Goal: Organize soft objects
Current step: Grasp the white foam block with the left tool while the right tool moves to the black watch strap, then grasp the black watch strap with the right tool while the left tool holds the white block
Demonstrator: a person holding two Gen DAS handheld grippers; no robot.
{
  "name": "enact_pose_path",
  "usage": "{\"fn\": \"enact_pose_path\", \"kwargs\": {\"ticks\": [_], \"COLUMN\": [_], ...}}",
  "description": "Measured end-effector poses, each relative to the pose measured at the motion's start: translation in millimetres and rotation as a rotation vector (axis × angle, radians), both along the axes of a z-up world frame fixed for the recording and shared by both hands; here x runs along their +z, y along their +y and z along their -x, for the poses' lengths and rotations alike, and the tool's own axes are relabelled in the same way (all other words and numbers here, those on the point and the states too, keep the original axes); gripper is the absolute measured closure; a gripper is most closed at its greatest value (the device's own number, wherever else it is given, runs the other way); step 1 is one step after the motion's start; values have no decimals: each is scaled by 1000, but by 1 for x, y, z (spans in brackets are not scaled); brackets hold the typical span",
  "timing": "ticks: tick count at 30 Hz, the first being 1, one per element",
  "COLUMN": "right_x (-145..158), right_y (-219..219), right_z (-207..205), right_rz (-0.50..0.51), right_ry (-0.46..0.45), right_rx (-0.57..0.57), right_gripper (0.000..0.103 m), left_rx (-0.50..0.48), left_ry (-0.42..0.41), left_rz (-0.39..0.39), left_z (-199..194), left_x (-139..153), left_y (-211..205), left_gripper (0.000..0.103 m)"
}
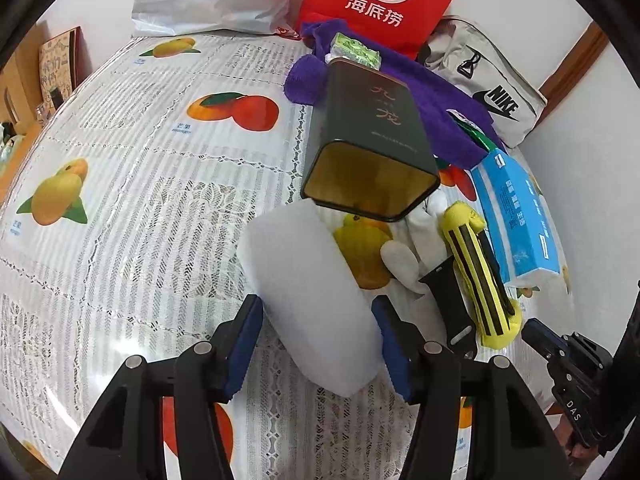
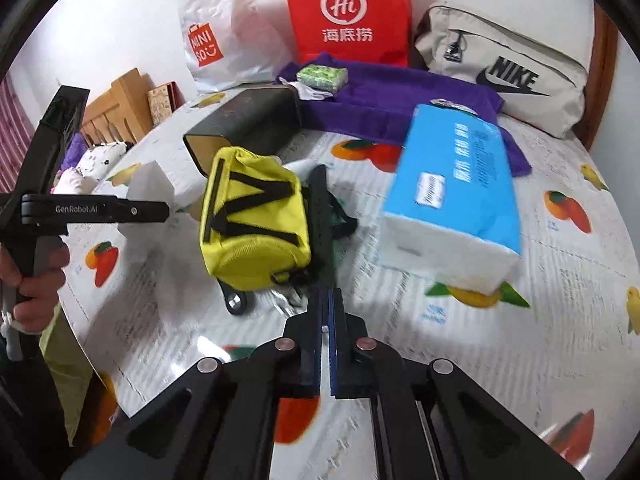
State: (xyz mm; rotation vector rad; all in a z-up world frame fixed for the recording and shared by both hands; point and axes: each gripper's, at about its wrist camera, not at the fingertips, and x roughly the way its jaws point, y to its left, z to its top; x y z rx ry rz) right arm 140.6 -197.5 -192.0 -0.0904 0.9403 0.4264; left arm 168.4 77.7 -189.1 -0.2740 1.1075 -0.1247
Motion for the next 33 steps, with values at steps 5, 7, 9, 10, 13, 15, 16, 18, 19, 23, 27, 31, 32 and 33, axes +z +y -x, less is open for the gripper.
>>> {"fn": "enact_pose_path", "kwargs": {"ticks": [5, 7, 9, 10, 13, 15, 16, 18, 19, 23, 27, 31, 32, 33], "right_x": [-3, -7, -13, -15, -22, -21, -20, -18, -16, -7, 4, 4, 1, -3], "right_y": [-3, 0, 6, 8, 13, 13, 13, 10, 9, 2, -14, -32, -35, -38], "right_z": [-11, -19, -27, -30, -37, -36, -36, -34, -33, -23, -7, 12, 15, 15], "right_rz": [-12, -20, -21, -22, -24, -45, -62, -87, -93, -102, -81, -36, -22, -10], "right_ry": [3, 20, 43, 50, 57, 56, 57, 46, 40, 27, 13, 24, 29, 40], "right_rx": [-12, 3, 17, 20, 34, 40, 52, 61, 59, 49, 27, 9, 2, -6], "right_gripper": [97, 96, 96, 94, 90, 88, 93, 99, 99, 101, 101, 101, 101, 100], "left_rx": [-8, -13, -17, -20, -23, -31, -33, -35, -36, -38, -31, -27, -26, -25], "left_ry": [8, 11, 14, 16, 20, 21, 20, 19, 18, 18, 20, 21, 21, 21], "left_rz": [3, 5, 7, 9, 17, 11, 10, 9, 5, 3, 7, 11, 11, 10], "left_z": [1, 1, 0, 0, -1, -2, -2, -3, -3, -3, -1, 0, 0, 0], "left_x": [-1, -1, -2, -3, -4, -4, -4, -5, -5, -5, -4, -4, -4, -4], "left_y": [-3, -3, -3, -3, -3, -5, -5, -7, -7, -8, -6, -3, -3, -3], "left_gripper": [48, 48, 47, 47, 47, 46, 46, 45, 44, 44, 44, 44, 44, 44]}}
